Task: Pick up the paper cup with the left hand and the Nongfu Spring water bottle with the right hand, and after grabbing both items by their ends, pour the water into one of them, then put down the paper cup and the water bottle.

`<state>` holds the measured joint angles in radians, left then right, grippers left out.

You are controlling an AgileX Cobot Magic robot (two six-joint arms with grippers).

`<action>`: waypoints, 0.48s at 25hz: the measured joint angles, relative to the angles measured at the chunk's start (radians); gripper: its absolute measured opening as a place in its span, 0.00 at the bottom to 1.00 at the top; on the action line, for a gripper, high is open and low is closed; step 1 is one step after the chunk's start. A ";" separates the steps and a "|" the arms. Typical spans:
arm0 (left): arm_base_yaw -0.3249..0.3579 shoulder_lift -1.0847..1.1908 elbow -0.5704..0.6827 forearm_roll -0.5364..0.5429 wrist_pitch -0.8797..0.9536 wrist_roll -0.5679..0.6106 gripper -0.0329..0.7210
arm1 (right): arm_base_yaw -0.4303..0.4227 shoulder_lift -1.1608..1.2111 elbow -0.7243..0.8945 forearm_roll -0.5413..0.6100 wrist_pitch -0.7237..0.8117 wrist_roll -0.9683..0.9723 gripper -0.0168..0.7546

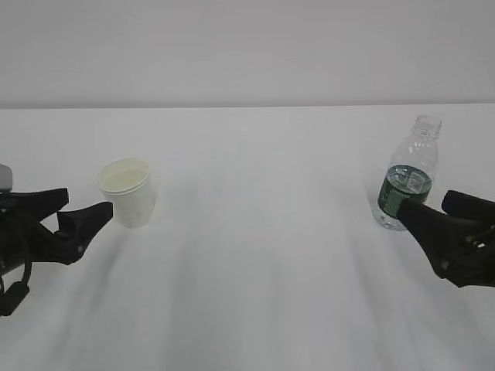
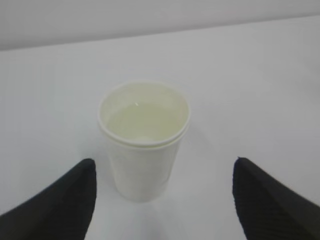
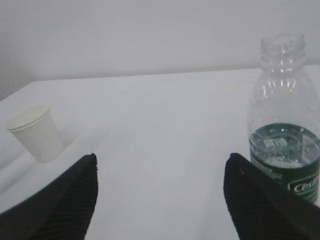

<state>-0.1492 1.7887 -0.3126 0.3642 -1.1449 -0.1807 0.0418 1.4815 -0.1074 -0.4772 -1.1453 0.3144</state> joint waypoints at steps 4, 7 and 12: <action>0.000 -0.094 0.022 -0.006 0.000 -0.025 0.85 | 0.000 -0.079 0.000 -0.006 0.000 0.009 0.78; 0.000 -0.153 0.024 -0.009 0.000 -0.043 0.85 | 0.000 -0.153 0.000 -0.008 0.000 0.027 0.78; 0.000 -0.253 0.025 -0.009 0.000 -0.061 0.84 | 0.000 -0.258 0.003 -0.010 0.014 0.046 0.78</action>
<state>-0.1492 1.5359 -0.2880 0.3548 -1.1449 -0.2417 0.0418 1.2232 -0.1040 -0.4873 -1.1314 0.3601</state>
